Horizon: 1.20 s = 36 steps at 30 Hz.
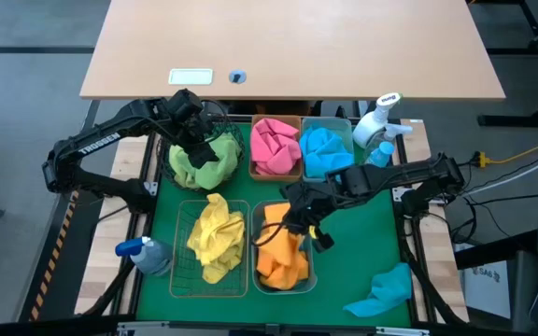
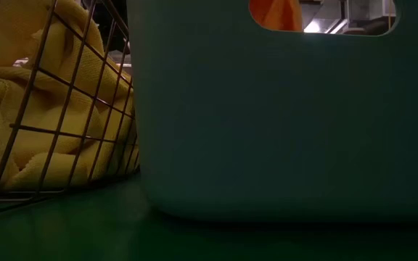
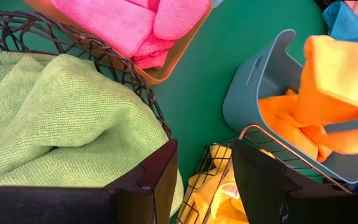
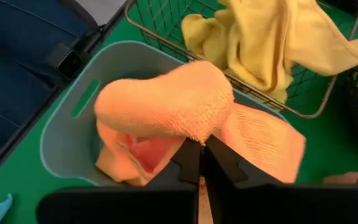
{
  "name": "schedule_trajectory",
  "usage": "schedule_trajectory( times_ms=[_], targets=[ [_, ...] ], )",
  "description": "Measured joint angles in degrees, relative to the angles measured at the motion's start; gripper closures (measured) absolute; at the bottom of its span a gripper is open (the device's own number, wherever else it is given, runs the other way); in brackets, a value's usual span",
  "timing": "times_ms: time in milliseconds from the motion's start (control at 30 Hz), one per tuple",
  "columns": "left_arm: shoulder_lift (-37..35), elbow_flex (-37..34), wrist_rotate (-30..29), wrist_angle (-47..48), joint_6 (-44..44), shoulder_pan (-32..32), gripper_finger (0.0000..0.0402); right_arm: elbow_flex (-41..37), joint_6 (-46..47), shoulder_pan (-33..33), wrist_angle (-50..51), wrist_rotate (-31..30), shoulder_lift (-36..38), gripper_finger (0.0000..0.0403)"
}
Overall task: Sort microfiber towel by color & place in baskets
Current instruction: Put the orange towel into the blue bin, then put the blue towel into the transparent bin
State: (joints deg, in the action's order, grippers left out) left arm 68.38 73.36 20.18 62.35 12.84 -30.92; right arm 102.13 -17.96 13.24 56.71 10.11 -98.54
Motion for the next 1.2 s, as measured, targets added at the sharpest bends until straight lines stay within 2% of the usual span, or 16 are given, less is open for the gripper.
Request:
schedule_trajectory(
  times_ms=[100,267,400,500,733,900,1067,1200],
  targets=[
    [0.0,0.0,0.0,0.0,0.0,-0.01,0.0256,0.0,0.08,-0.13,0.04,-0.34,0.0,0.0393],
    [0.0,0.0,0.0,-0.02,0.0,0.0,0.0256,0.0,0.09,-0.18,0.07,-4.41,0.0,0.0393],
    [0.0,0.0,0.0,-0.03,0.0,-0.01,0.0256,0.0,0.13,-0.16,0.07,-4.52,0.0,0.0384],
    [0.0,0.0,0.02,-0.04,0.0,-0.02,0.0256,0.0,0.23,-0.16,0.07,-4.52,0.0,0.0353],
    [0.0,0.0,0.0,-0.04,0.0,0.0,0.0256,0.0,1.65,-0.16,0.37,-4.52,0.0,0.025],
    [0.0,0.0,0.0,-0.05,0.0,-0.01,0.0256,0.0,7.36,-0.07,0.5,-4.27,0.38,0.0213],
    [0.0,0.0,0.0,-0.07,0.0,0.0,0.0256,0.07,18.64,-0.1,4.42,0.97,0.98,0.0208],
    [0.0,0.0,0.0,-0.07,-0.02,-0.01,0.0256,0.07,25.28,-0.04,10.77,11.72,1.36,0.0212]
  ],
)
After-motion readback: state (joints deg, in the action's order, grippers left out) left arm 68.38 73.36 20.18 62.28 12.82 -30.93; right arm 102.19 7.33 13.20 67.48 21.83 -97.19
